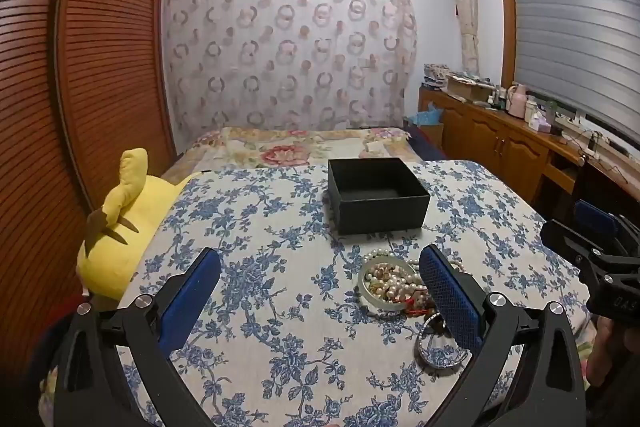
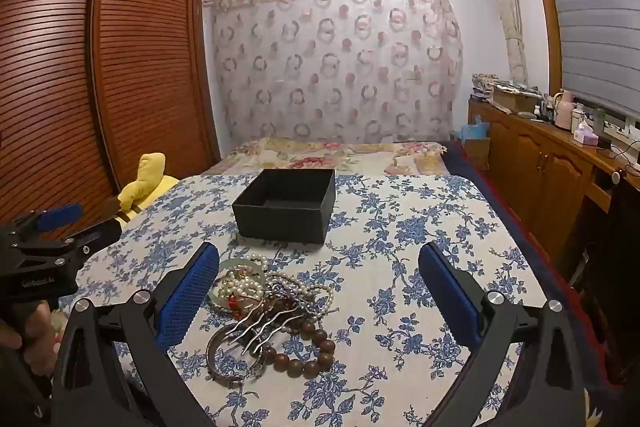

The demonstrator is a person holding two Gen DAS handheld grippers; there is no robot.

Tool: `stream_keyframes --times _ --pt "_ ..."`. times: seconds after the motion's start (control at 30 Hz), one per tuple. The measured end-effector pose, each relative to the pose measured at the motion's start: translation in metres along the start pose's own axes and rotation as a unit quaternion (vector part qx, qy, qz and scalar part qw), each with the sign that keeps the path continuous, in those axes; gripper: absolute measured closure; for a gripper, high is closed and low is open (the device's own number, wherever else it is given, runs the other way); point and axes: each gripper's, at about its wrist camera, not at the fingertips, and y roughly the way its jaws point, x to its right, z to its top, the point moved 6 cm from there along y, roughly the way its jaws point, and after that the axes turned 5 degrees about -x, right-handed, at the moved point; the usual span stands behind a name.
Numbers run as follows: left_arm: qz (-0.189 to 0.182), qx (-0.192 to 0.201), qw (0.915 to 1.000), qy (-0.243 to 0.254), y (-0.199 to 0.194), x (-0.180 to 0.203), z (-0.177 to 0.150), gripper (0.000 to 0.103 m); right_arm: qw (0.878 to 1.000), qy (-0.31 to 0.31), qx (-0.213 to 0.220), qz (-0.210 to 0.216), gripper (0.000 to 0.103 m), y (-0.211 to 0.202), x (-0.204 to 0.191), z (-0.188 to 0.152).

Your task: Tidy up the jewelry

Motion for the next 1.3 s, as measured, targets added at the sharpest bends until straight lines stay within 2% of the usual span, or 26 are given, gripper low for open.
stream_keyframes --times 0.43,0.63,1.3 --pt "-0.001 0.003 1.0 -0.006 -0.003 -0.008 0.0 0.006 1.0 0.002 -0.001 0.001 0.002 0.0 0.0 0.0" --pt "0.0 0.005 1.0 0.0 -0.002 0.003 0.004 0.006 1.0 0.002 0.0 0.001 0.002 0.0 0.0 0.001" --pt "0.0 0.008 1.0 0.003 -0.009 0.003 0.008 0.006 1.0 0.001 0.003 0.002 0.002 -0.005 -0.001 0.003"
